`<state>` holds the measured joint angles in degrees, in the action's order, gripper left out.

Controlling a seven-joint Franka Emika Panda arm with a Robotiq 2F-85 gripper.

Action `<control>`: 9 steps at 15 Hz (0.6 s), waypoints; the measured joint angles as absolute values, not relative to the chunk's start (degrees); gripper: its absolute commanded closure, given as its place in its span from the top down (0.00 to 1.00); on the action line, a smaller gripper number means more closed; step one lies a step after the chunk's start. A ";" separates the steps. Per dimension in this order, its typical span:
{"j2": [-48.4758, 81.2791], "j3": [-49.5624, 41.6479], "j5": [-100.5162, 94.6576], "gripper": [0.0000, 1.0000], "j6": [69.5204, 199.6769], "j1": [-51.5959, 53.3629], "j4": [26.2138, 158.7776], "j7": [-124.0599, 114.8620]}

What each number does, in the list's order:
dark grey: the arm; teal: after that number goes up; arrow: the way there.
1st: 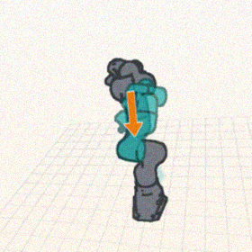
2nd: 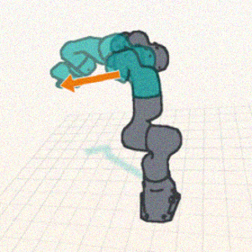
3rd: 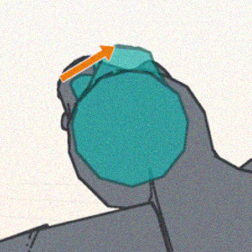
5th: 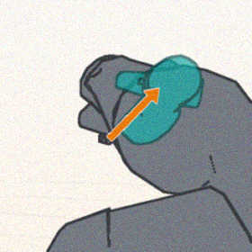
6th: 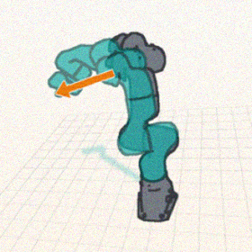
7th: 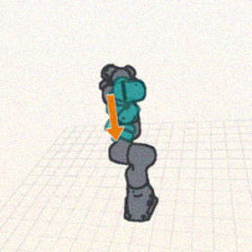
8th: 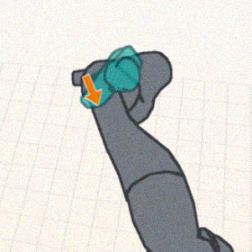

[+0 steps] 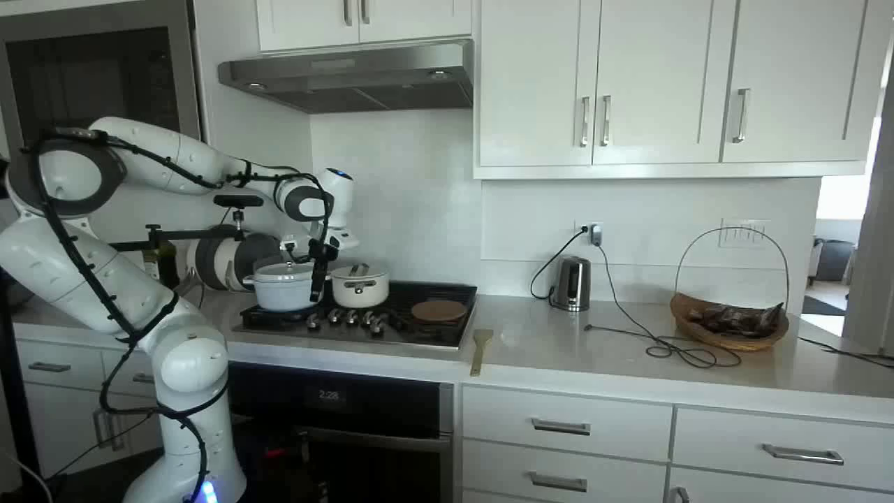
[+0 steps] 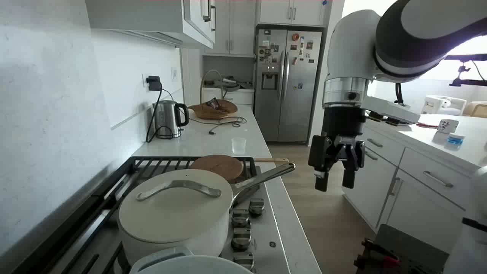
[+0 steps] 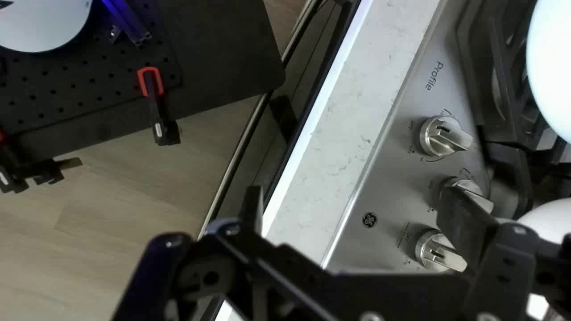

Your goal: Turn on the switch on the stove

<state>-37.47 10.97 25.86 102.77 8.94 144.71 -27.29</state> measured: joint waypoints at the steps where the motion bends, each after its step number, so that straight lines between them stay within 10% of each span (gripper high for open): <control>1: -37.47 10.97 25.86 1.00 102.77 8.94 144.71 -27.30; 9: -34.84 12.59 25.85 1.00 99.69 10.52 143.90 -21.32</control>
<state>-34.84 12.59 25.85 99.69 10.52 143.90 -21.32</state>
